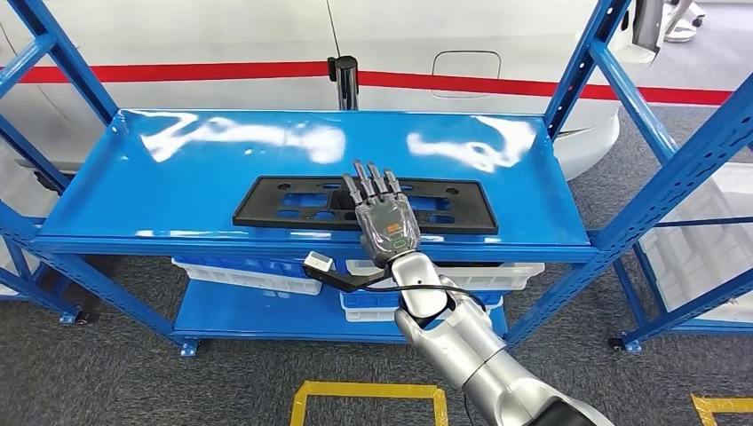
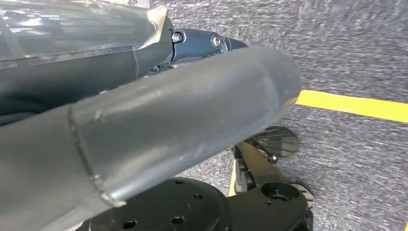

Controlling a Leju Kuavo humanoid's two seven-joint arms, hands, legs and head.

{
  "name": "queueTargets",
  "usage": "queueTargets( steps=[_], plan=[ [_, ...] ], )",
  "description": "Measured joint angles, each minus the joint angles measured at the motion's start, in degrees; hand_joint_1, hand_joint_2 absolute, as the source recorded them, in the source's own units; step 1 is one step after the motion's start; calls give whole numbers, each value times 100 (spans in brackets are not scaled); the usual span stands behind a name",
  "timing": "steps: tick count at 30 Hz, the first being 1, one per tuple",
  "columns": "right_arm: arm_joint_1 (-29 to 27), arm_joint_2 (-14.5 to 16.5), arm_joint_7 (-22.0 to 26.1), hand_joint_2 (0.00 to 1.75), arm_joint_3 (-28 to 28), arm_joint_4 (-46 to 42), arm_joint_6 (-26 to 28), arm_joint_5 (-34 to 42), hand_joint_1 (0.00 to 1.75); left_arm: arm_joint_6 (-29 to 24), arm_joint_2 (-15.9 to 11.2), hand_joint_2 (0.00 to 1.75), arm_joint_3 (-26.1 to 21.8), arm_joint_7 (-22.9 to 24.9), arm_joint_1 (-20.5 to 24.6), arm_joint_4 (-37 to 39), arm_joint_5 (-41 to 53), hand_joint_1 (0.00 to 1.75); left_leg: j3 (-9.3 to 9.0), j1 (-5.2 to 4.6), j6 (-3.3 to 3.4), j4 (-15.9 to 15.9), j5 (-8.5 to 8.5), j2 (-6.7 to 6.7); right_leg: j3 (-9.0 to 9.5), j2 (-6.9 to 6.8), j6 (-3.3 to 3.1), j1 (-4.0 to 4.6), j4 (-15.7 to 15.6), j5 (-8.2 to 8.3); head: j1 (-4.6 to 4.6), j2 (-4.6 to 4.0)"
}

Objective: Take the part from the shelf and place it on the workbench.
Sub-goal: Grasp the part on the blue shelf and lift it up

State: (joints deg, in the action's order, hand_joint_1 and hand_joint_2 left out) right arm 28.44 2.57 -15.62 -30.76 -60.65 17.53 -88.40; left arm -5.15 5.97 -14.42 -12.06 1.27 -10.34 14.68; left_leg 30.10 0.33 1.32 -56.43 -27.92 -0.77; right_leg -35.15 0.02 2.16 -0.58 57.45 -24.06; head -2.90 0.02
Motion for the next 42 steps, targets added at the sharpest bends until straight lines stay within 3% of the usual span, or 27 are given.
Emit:
queueTargets(
  steps=[1, 4, 5, 7, 8, 9, 10, 11, 13, 14, 15, 18, 32, 33, 36, 37, 42],
  plan=[
    [-2, 2, 3, 175, 0, 3, -3, 2, 0, -3, 1, 0, -1, -5, 3, 0, 8, 0, -19, -1, -37, 8, -26, 2, 21, 6, -72, 19, -8, -15, 1, 0],
    [-3, 18, 4, 175, 2, 1, -7, 1, 0, -12, -5, 0, -2, -14, 3, -3, 19, 0, -9, 34, -144, -129, -156, 32, 112, 27, -239, -27, -65, -42, 4, 0],
    [-3, 27, 3, 175, 2, 1, -7, 0, 0, -14, -6, 0, -3, -16, 3, -4, 20, 0, 108, 41, -174, -396, -289, 42, 154, 31, -284, -48, -84, -57, 8, 0],
    [-8, 37, -3, 175, 1, 9, -15, -3, 0, -26, -3, 0, -3, -28, 0, -3, 26, 0, 561, 54, -220, -1220, -624, 53, 213, 27, -356, -34, -88, -103, 12, 0],
    [-16, 39, -14, 175, 1, 17, -28, -7, 0, -61, -2, 0, -3, -55, -4, -3, 41, 0, 804, 60, -232, -1581, -723, 55, 234, 28, -373, -21, -87, -123, 11, 0],
    [-26, 39, -32, 175, 1, 27, -51, -10, 0, -145, -2, 0, -2, -105, -9, -2, 66, 0, 968, 62, -231, -1749, -700, 55, 255, 35, -382, -8, -85, -144, 11, 0],
    [-37, 37, -56, 175, 1, 36, -79, -14, 0, -271, -2, 0, -1, -170, -12, -2, 99, 0, 1016, 62, -215, -1682, -552, 56, 283, 47, -383, 6, -85, -165, 12, 0],
    [-44, 36, -79, 175, 3, 42, -107, -16, 0, -420, -2, 0, -1, -237, -13, -2, 129, 0, 945, 57, -179, -1387, -300, 56, 318, 60, -379, 20, -85, -190, 12, 0],
    [-54, 34, -105, 175, 5, 48, -145, -21, 0, -650, -14, 0, -4, -327, -9, -2, 155, 0, 635, 18, -51, -555, 203, 63, 383, 84, -363, 50, -89, -241, 9, 0],
    [-55, 32, -109, 175, 5, 53, -160, -22, 0, -706, -20, 0, -8, -350, -6, -2, 155, 0, 514, -7, 8, -259, 341, 74, 399, 90, -348, 67, -87, -264, 8, 0],
    [-57, 28, -107, 175, 5, 63, -173, -21, 0, -729, -21, 0, -10, -362, -3, -2, 155, 0, 449, -26, 15, -100, 395, 84, 400, 93, -339, 85, -79, -287, 4, 0],
    [-50, 16, -74, 175, 4, 107, -189, 7, 0, -748, -7, 0, -17, -380, -1, -2, 156, 0, 431, -42, -66, -47, 395, 88, 388, 75, -337, 105, -55, -327, 1, 0],
    [11, 24, 9, 175, 1, 264, -185, 106, 0, -746, 0, 0, -33, -359, 0, -2, 193, 0, 422, -76, -14, -54, 379, 65, 414, 58, -323, 73, -75, -325, 2, 0],
    [12, 27, 10, 175, 1, 271, -192, 106, 16, -746, 0, 0, -32, -356, 0, -2, 197, 0, 419, -75, -14, -54, 380, 65, 417, 58, -323, 73, -75, -325, 2, 0],
    [14, 42, 14, 175, -1, 291, -234, 107, 117, -750, 0, 0, -31, -355, 0, -2, 201, 0, 414, -71, -14, -54, 380, 65, 421, 58, -323, 76, -75, -325, 2, 0],
    [13, 45, 16, 175, -2, 301, -250, 108, 138, -753, 0, 0, -31, -355, 0, -2, 203, 0, 413, -70, -14, -54, 380, 65, 421, 58, -324, 77, -75, -325, 2, 0],
    [7, 47, 26, 175, -31, 357, -267, 109, 152, -784, 2, 0, -32, -355, 0, -2, 214, 0, 413, -67, -14, -54, 381, 67, 420, 58, -324, 80, -74, -325, 2, 0]
  ],
)
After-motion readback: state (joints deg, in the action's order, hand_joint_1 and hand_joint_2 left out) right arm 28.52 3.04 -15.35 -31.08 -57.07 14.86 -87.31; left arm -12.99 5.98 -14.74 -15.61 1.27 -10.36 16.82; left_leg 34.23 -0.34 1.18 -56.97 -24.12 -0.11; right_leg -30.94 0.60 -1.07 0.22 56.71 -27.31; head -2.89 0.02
